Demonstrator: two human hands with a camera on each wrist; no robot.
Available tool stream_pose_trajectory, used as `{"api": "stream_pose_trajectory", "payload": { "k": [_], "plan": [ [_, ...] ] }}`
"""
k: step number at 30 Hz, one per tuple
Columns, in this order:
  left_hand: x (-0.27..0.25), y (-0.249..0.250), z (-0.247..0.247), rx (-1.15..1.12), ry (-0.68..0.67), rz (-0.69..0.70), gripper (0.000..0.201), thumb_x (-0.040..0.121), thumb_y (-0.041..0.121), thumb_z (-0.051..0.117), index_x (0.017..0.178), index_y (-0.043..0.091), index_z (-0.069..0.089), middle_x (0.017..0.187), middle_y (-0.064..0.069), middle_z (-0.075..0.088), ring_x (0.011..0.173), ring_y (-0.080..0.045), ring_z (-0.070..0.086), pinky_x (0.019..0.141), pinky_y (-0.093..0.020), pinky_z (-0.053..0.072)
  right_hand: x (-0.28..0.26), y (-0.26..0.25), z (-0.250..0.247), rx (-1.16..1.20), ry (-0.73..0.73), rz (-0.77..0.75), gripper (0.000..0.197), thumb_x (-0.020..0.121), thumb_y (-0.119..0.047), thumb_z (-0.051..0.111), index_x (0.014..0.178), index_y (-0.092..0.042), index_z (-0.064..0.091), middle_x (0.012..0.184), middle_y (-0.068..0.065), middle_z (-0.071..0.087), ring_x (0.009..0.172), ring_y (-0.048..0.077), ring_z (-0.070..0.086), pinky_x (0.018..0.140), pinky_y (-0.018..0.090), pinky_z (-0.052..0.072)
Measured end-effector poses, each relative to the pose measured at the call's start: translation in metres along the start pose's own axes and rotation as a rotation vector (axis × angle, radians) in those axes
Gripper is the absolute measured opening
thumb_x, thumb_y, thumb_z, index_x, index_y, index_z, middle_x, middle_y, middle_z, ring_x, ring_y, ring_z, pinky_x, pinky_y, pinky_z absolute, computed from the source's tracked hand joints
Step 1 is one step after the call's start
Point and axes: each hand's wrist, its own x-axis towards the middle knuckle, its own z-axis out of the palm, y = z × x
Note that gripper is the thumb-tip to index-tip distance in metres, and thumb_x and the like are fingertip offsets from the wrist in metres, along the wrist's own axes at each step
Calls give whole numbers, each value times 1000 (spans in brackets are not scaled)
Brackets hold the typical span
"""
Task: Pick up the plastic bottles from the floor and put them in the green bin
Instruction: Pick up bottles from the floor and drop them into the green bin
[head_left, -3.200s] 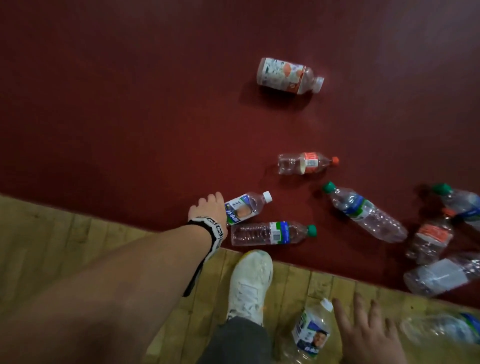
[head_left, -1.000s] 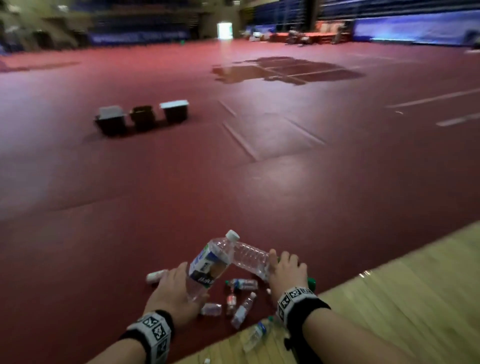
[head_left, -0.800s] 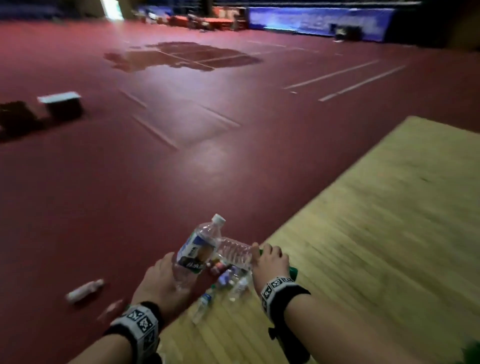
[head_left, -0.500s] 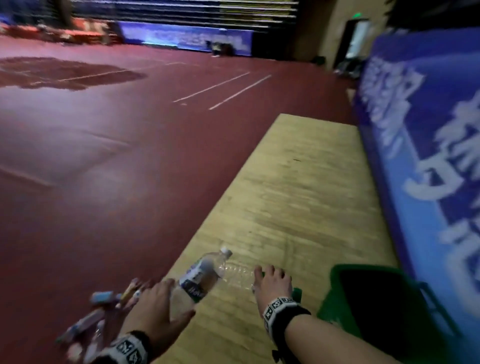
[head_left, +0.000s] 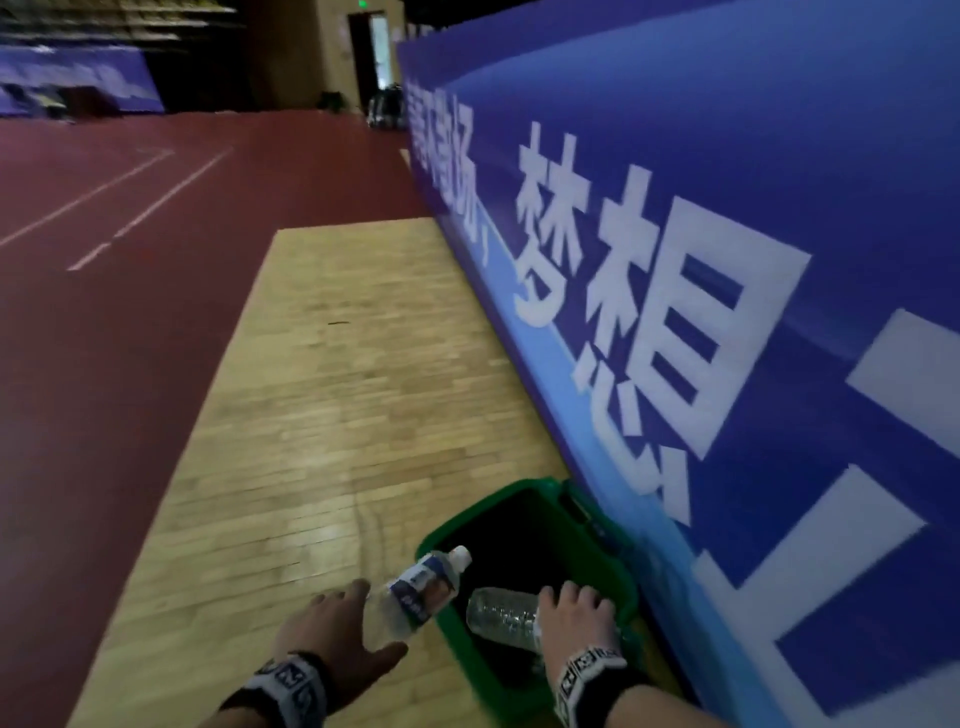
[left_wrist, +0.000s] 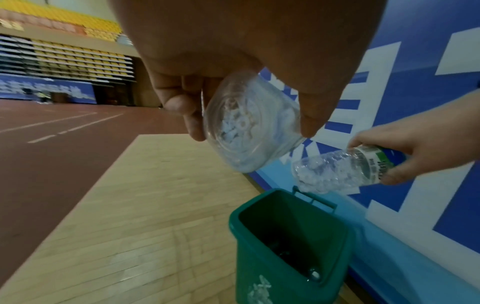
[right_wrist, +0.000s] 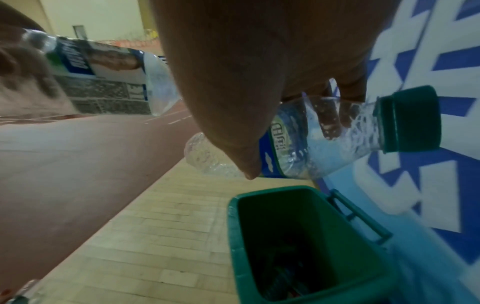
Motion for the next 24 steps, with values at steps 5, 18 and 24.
{"api": "stream_pose_trajectory", "payload": {
  "k": [5,18,24],
  "plan": [
    [76,66,11,-153,-72,-25,106,77,81,48,155,17,14,151,-4,41,129,-24,49,99,-35,46,54,54,5,-48,-30,-13,44,104,-20,28,147,-13,33,141,20,42,125,39,42,98,49,36],
    [-61,-141,69,-325,-179,-537,55,93,39,56,142,19,40,134,1,55,120,-18,55,98,-31,46,121,-98,-31,-337,34,-269,60,102,-17,27,158,-13,6,164,18,7,148,48,8,117,60,15],
    [-219,-263,114,-488,-114,-863,51,92,38,54,137,20,44,133,-1,55,119,-19,55,92,-29,44,43,-290,-77,-511,186,-615,66,95,-24,38,155,-15,14,162,17,11,147,45,10,117,54,19]
  ]
}}
